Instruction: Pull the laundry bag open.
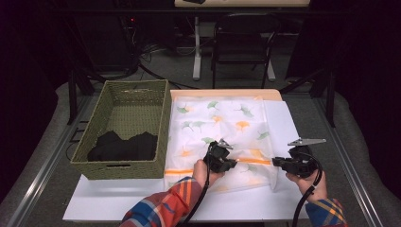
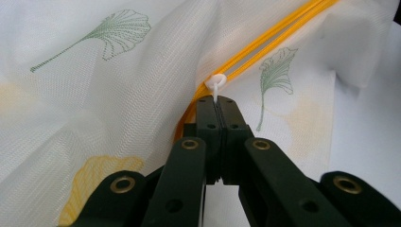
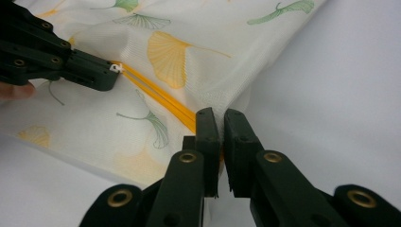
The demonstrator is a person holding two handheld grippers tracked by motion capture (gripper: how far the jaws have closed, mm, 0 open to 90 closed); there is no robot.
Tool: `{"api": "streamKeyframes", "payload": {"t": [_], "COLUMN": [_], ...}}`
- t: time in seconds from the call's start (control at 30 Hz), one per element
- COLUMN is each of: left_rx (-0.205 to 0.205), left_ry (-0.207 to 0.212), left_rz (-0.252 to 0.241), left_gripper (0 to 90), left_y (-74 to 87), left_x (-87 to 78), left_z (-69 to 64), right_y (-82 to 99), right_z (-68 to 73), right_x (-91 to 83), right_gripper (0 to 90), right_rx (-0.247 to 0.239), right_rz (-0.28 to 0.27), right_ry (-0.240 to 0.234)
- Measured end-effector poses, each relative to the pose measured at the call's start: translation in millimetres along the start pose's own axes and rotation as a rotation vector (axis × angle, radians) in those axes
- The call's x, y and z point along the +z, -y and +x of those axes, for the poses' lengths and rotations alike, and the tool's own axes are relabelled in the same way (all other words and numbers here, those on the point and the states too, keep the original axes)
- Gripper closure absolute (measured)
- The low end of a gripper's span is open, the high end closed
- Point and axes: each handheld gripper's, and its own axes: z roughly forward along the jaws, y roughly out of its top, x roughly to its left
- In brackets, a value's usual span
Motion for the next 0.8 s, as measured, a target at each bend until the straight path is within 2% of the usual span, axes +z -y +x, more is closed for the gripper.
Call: {"api": "streamKeyframes", "payload": {"t": [0.23,0.33,0.37,0.47,0.5,0.53,0.6,0.63,0.73,0.8], "left_rx": [0.001,0.003,0.004,0.003,0.002,0.005,0.004,-0.002,0.001,0.003], "left_ry": [-0.006,-0.023,-0.013,-0.024,-0.016,-0.033,-0.028,-0.038,-0.028,-0.044], "left_rz": [-0.003,-0.008,-0.005,-0.017,-0.01,-0.016,-0.015,-0.014,-0.006,-0.012], "left_gripper": [90.0,90.0,90.0,90.0,90.0,90.0,90.0,90.0,90.0,90.0], "left_y": [4.5,6.9,7.2,8.9,9.4,10.1,11.9,12.8,14.3,15.4], "left_x": [-4.4,-7.4,-8.6,-11.3,-13.7,-14.2,-16.3,-16.7,-18.6,-19.1], "left_z": [0.0,0.1,0.7,0.9,2.1,2.2,4.8,4.8,6.1,4.8], "right_y": [0.5,0.5,0.5,0.5,0.5,0.5,0.7,0.8,0.5,0.8], "right_z": [-0.8,-0.9,-1.0,-0.7,-0.9,-1.1,-1.3,-1.1,-0.7,-0.2], "right_x": [-0.1,0.5,0.7,1.1,1.1,1.5,1.5,1.9,2.1,2.8], "right_gripper": [85.9,85.9,85.9,85.9,85.9,85.9,85.9,85.9,86.0,85.9], "right_rx": [0.008,0.008,0.007,0.007,0.007,0.004,0.007,0.007,0.003,0.003], "right_rz": [0.005,0.005,0.006,0.007,0.007,0.009,0.011,0.008,0.01,0.007], "right_ry": [0.003,0.0,0.003,0.004,0.003,0.008,0.007,0.007,0.008,0.012]}}
